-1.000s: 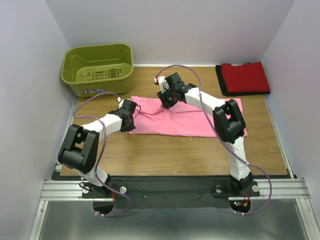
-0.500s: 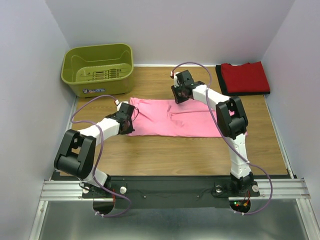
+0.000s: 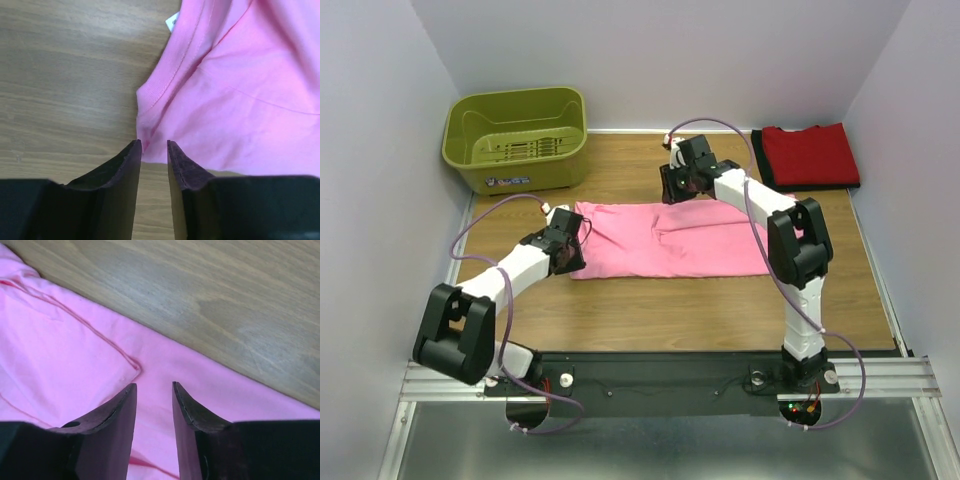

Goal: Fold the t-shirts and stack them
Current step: Fold the tshirt

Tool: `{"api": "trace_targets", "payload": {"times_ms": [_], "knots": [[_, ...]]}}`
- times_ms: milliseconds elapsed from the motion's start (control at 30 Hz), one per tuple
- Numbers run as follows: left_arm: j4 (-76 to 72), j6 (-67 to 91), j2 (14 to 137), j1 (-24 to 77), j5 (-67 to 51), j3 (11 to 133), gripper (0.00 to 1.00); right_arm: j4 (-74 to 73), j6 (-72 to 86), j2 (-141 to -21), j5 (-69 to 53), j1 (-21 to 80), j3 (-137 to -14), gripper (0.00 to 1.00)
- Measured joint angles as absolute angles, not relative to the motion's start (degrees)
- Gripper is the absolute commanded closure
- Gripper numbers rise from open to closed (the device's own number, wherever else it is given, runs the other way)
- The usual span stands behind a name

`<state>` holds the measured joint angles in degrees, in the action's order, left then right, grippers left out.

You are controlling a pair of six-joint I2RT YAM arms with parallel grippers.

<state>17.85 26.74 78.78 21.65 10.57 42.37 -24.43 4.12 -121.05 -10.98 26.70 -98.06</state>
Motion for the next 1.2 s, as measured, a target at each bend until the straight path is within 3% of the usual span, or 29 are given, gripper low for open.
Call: {"api": "trace_targets", "payload": {"times_ms": [67, 233, 400, 633, 867, 1200], "knots": [[18.09, 27.49, 76.53, 21.65, 10.52, 42.37, 0.44, -23.66, 5.17, -119.13, -11.11, 26.7, -96.05, 0.59], [17.72, 27.97, 74.0, 21.63, 10.44, 42.48, 0.44, -22.83, 6.92, -114.72, -14.96, 26.74, -89.89, 0.59], [16.12, 26.72, 77.65, 20.78, 9.5, 45.58, 0.6, -22.7, 6.2, -111.0, -17.39, 30.76, -84.68, 0.59], [11.7, 23.31, 89.69, 17.8, 6.83, 54.26, 0.67, -19.81, 3.36, -110.34, -18.52, 44.97, -82.78, 0.68], [10.13, 21.8, 94.35, 15.77, 3.03, 59.05, 0.48, -14.04, 4.27, -110.34, -16.58, 48.01, -80.93, 0.69], [12.32, 24.73, 81.62, 15.79, 0.6, 46.76, 0.47, -11.49, 5.54, -110.34, -10.94, 44.1, -80.14, 0.69]]}}
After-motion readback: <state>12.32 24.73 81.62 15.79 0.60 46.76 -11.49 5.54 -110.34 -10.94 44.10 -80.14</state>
